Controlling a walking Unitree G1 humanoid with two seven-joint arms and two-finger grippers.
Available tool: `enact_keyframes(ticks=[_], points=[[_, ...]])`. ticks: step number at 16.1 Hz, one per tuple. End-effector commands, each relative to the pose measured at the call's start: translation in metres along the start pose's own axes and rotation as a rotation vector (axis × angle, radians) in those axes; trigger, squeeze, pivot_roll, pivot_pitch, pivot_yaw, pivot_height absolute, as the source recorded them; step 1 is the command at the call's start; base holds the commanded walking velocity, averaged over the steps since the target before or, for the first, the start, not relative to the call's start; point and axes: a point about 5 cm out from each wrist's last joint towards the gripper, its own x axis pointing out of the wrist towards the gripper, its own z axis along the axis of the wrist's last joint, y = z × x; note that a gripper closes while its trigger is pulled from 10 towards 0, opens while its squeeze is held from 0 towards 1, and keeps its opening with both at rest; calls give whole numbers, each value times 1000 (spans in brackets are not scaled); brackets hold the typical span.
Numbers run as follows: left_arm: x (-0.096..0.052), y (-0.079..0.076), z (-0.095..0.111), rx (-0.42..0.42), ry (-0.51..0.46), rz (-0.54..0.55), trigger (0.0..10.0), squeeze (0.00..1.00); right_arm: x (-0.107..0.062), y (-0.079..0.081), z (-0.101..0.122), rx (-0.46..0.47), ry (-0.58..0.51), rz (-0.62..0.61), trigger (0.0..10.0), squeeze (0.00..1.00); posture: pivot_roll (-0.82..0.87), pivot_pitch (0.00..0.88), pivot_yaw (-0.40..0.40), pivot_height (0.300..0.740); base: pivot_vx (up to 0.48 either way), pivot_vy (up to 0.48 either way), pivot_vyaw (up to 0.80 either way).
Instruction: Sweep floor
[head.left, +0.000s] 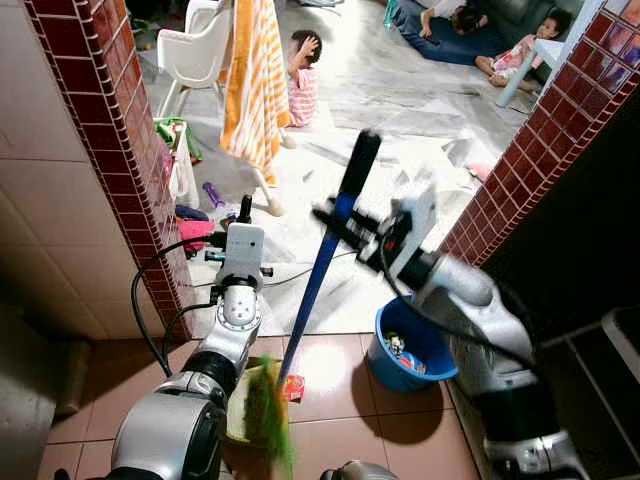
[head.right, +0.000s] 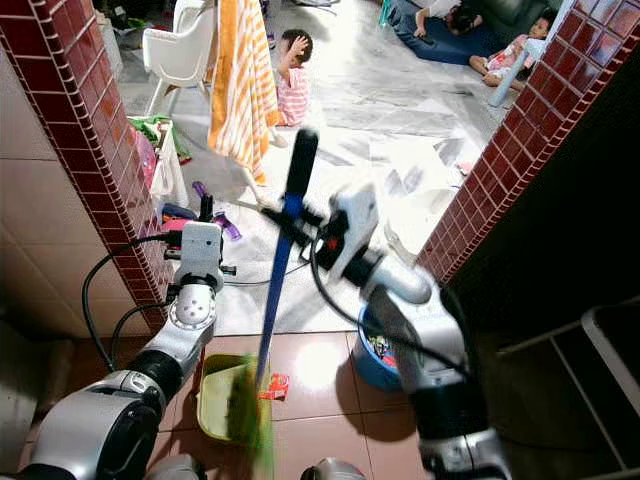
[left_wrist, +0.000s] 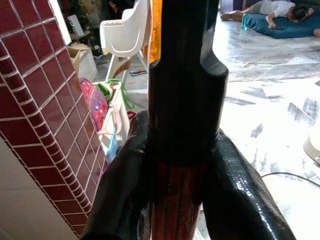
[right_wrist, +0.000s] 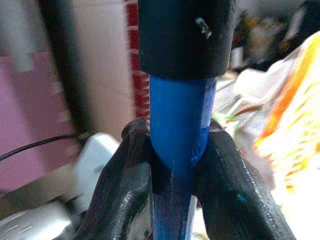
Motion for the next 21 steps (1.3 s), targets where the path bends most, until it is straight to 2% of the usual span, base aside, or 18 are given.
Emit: enact_keyframes(ticks=[1,2,4,6,7,10,13,17,19,21], points=[[-8,-10,-16,12,98,-43,10000,0,0,-16,22,-96,-77,-71,10000,0,-236,0,-133,740,0,0,0],[-8,-10,-15,12,98,-44,10000,0,0,-26,26,-173,-82,-127,10000,0,-237,0,-134,740,0,0,0],[-8,-11,-15,12,99,-47,10000,0,-3,-37,20,-231,-38,-193,10000,0,-236,0,-136,740,0,0,0],[-8,-11,-15,10,101,-49,10000,0,-11,-44,-3,-270,75,-254,10000,0,-236,0,-136,740,0,0,0],[-8,-11,-15,10,102,-50,10000,0,-14,-40,-16,-229,84,-261,10000,0,-238,0,-136,740,0,0,0],[-7,-11,-14,10,104,-54,10000,0,-16,-23,-41,-183,113,-226,10000,0,-241,0,-132,740,0,0,0],[-6,-14,-11,0,94,-67,10000,0,-13,-11,-56,-100,108,-190,10000,0,-240,0,-134,740,0,0,0],[-6,-17,-10,-50,95,-105,10000,0,-10,-6,-62,-26,113,-161,10000,0,-235,0,-143,740,0,0,0],[-6,-18,-10,-58,98,-108,10000,0,-7,-5,-60,39,104,-151,10000,0,-235,0,-146,740,0,0,0],[-6,-18,-10,-59,103,-112,10000,0,-2,-5,-53,143,81,-123,10000,0,-232,0,-148,740,0,0,0]])
